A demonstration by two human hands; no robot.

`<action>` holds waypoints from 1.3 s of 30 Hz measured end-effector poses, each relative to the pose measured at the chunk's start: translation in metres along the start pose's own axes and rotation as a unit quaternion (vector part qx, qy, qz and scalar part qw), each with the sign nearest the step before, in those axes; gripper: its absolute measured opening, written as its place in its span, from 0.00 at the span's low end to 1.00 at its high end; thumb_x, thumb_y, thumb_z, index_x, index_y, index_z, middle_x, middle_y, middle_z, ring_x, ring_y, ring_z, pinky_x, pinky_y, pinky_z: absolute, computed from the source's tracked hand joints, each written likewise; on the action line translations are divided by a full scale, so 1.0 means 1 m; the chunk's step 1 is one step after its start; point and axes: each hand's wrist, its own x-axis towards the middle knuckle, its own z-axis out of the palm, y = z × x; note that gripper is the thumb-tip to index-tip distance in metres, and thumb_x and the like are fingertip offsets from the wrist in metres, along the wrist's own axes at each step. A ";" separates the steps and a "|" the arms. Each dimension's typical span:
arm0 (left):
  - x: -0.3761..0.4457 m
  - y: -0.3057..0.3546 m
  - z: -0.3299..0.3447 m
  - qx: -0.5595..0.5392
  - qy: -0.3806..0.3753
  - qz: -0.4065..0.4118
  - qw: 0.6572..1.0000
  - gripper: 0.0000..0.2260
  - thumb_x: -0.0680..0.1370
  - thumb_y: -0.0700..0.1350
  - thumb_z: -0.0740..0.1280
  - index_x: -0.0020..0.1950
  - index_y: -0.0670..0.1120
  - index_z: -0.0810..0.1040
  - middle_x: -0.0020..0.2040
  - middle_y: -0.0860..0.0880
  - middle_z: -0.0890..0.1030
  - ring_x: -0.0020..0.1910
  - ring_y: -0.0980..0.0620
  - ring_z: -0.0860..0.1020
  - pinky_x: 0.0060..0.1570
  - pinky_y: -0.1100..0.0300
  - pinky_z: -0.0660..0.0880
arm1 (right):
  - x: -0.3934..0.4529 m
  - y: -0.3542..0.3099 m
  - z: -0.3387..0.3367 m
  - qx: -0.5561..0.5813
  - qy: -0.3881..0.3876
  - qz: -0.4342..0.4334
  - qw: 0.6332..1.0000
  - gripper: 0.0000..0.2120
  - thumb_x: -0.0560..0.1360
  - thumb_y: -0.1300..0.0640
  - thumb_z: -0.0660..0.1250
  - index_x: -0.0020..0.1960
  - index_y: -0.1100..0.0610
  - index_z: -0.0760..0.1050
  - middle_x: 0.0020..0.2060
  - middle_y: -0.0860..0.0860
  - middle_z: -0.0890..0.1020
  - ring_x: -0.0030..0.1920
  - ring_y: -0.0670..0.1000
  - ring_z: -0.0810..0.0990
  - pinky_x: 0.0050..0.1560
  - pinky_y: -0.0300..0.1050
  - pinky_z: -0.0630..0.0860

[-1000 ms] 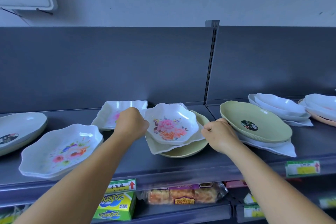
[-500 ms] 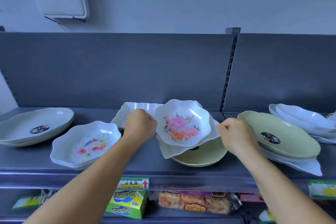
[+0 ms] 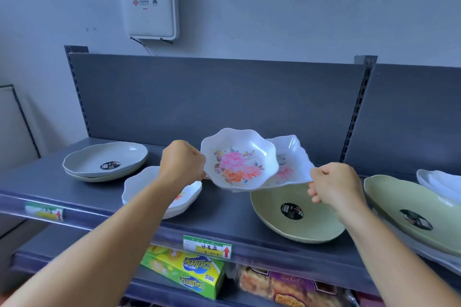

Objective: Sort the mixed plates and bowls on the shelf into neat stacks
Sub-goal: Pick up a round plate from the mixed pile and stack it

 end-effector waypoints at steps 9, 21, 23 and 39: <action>0.012 -0.051 -0.061 0.063 0.057 -0.071 0.994 0.11 0.67 0.32 0.59 0.25 0.43 0.68 0.38 0.34 0.84 0.30 0.46 0.72 0.34 0.59 0.68 | 0.020 -0.041 0.056 0.039 -0.039 0.031 0.998 0.12 0.71 0.66 0.56 0.41 0.66 0.79 0.26 0.54 0.82 0.22 0.51 0.77 0.30 0.39 0.72; 0.013 -0.086 -0.084 0.159 0.055 -0.125 0.978 0.11 0.72 0.34 0.64 0.30 0.42 0.69 0.36 0.38 0.81 0.31 0.45 0.76 0.31 0.58 0.76 | 0.027 -0.063 0.107 -0.128 -0.102 0.035 0.986 0.09 0.70 0.70 0.59 0.38 0.63 0.77 0.32 0.57 0.84 0.33 0.56 0.80 0.36 0.42 0.76; 0.016 -0.090 -0.085 0.193 0.056 -0.119 0.972 0.11 0.73 0.36 0.64 0.30 0.42 0.68 0.37 0.41 0.77 0.32 0.45 0.75 0.32 0.60 0.75 | 0.025 -0.064 0.111 -0.181 -0.101 0.025 0.978 0.08 0.69 0.70 0.60 0.34 0.61 0.73 0.27 0.55 0.78 0.31 0.55 0.76 0.27 0.39 0.66; 0.008 -0.062 -0.056 0.422 -0.045 0.144 0.894 0.08 0.80 0.41 0.59 0.55 0.41 0.75 0.57 0.44 0.75 0.58 0.44 0.72 0.45 0.58 0.67 | -0.010 -0.062 0.111 -0.341 -0.147 -0.141 0.918 0.07 0.79 0.55 0.54 0.45 0.55 0.68 0.60 0.54 0.72 0.61 0.57 0.68 0.48 0.45 0.66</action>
